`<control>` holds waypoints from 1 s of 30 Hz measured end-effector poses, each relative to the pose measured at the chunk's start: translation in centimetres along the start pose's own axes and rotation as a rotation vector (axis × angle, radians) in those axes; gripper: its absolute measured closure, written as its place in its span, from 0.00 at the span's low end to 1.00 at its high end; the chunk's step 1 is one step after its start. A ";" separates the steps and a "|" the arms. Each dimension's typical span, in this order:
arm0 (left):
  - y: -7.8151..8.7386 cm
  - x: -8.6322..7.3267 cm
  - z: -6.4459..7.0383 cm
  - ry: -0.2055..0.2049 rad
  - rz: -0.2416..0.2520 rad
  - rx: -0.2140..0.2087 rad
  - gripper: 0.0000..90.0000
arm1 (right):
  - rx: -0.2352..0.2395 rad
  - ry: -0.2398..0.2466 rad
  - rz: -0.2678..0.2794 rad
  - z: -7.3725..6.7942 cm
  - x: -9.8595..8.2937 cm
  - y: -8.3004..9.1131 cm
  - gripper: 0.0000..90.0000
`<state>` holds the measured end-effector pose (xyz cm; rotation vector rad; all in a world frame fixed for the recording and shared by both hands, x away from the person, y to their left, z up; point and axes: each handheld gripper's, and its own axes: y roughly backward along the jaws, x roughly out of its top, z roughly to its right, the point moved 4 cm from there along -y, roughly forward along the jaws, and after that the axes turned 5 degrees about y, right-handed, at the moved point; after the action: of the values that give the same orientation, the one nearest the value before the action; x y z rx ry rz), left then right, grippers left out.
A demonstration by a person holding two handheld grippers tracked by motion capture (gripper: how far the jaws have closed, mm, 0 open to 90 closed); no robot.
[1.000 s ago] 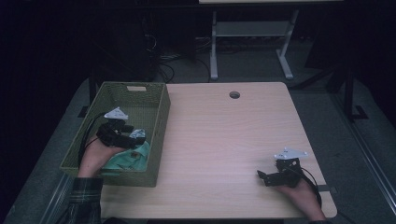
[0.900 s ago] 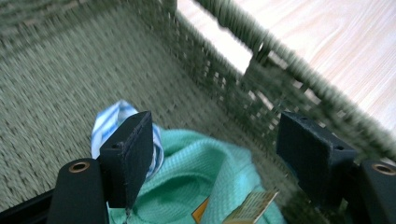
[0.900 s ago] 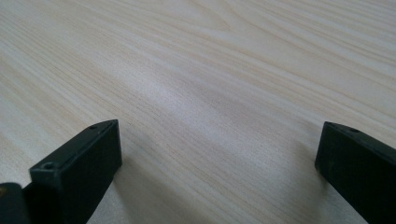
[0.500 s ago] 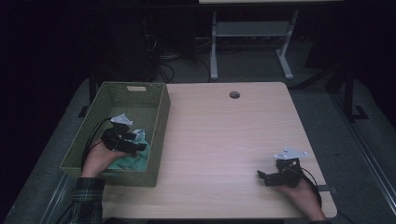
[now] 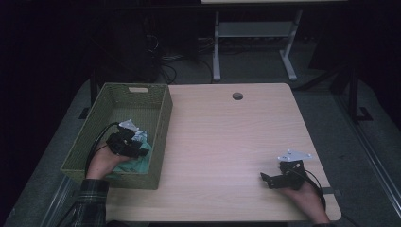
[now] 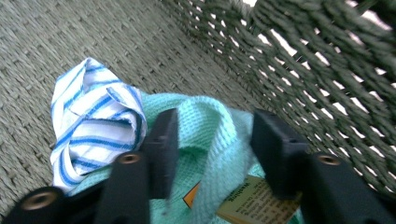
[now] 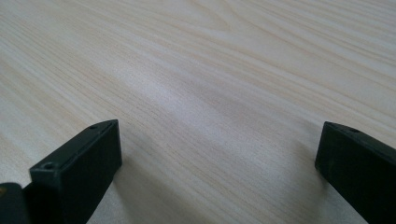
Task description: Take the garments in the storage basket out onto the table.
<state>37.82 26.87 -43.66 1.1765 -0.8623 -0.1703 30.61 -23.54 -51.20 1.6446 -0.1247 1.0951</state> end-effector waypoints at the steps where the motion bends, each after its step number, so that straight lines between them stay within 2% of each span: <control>1: 0.0 -0.1 0.0 0.007 -0.012 0.000 0.71 | 0.000 0.000 0.000 0.0 0.0 0.0 0.00; 2: -0.1 -0.1 0.0 0.011 -0.026 -0.002 0.71 | 0.000 0.000 0.000 0.0 0.0 0.0 0.00; 5: -0.2 -0.1 0.0 0.016 -0.047 -0.019 0.87 | 0.000 0.000 0.000 0.0 0.0 0.0 0.00; 7: -0.1 -0.1 0.1 0.017 -0.039 -0.021 0.93 | 0.000 0.000 0.000 0.0 0.0 0.0 0.00; 10: 0.3 0.1 0.0 0.021 -0.008 -0.014 0.93 | 0.000 0.000 0.000 0.0 0.0 0.0 0.00; 11: 0.8 0.3 -0.1 0.032 0.028 -0.009 0.93 | 0.000 0.000 0.000 0.0 0.0 0.0 0.00; 12: 1.1 0.5 -0.1 0.035 0.045 -0.006 0.93 | 0.000 0.000 0.000 0.0 0.0 0.0 0.00; 13: 1.1 0.5 -0.1 0.035 0.045 -0.006 0.93 | 0.000 0.000 0.000 0.0 0.0 0.0 0.00; 19: 2.7 0.7 -0.7 0.061 0.128 0.014 0.94 | 0.000 0.000 0.000 0.0 0.0 0.0 0.00; 21: 3.6 0.9 -0.8 0.072 0.171 0.018 0.94 | 0.000 0.000 0.000 0.0 0.0 0.0 0.00; 27: 5.0 1.3 -0.7 0.074 0.223 0.022 0.94 | 0.000 0.000 0.000 0.0 0.0 0.0 0.00; 30: 5.7 1.6 -0.7 0.060 0.243 0.023 0.94 | 0.000 0.000 0.000 0.0 0.0 0.0 0.00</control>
<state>37.59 28.83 -38.02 1.0824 -0.9479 0.0737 30.61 -23.54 -51.20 1.6446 -0.1244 1.0955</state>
